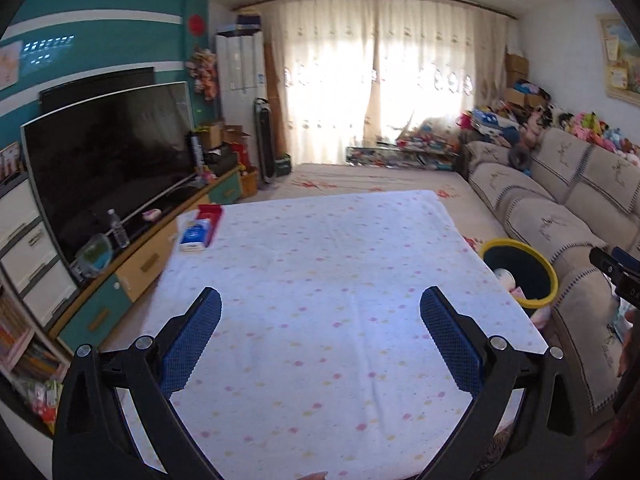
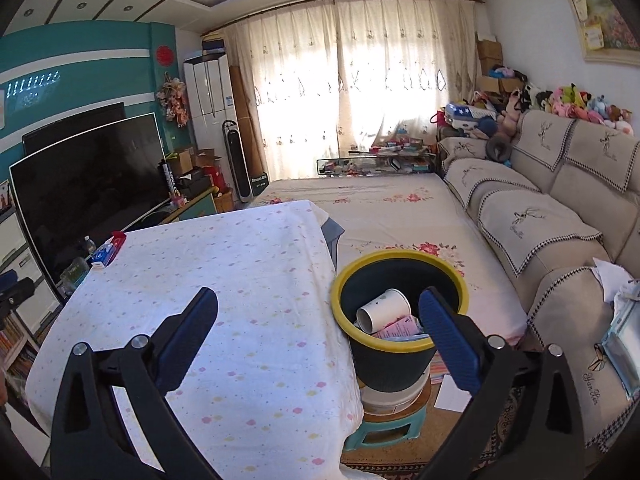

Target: Collect trash

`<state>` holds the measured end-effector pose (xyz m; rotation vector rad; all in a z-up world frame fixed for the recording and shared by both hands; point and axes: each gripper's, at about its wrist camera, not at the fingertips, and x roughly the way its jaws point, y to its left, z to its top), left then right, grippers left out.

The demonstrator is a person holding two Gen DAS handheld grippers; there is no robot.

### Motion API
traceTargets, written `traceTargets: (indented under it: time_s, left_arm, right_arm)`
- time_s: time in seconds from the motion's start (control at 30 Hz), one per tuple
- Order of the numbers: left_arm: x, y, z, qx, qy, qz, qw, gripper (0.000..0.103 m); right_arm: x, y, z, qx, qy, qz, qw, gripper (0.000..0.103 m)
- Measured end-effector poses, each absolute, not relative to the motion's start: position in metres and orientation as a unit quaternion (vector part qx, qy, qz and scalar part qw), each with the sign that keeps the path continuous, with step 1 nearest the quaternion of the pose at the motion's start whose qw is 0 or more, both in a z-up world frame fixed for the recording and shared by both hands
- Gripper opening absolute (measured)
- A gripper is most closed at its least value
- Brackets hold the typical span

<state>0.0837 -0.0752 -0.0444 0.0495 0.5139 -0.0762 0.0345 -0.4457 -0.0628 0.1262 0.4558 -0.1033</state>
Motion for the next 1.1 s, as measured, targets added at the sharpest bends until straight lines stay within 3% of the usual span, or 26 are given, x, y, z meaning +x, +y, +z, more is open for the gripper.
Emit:
traceTargets:
  time_s: [0.33,1.1]
  left_arm:
    - [0.023,-0.009,-0.034,-0.018,0.206,0.017,0.978,0.098]
    - [0.050,-0.041,-0.044,-0.015,0.231,0.003,0.973,0.098]
  right_arm:
    - [0.012,-0.436,-0.050,0.054,0.214,-0.053,0.974,0.096]
    - [0.015,-0.436,-0.052,0.061,0.213,-0.060,0.973,0.096]
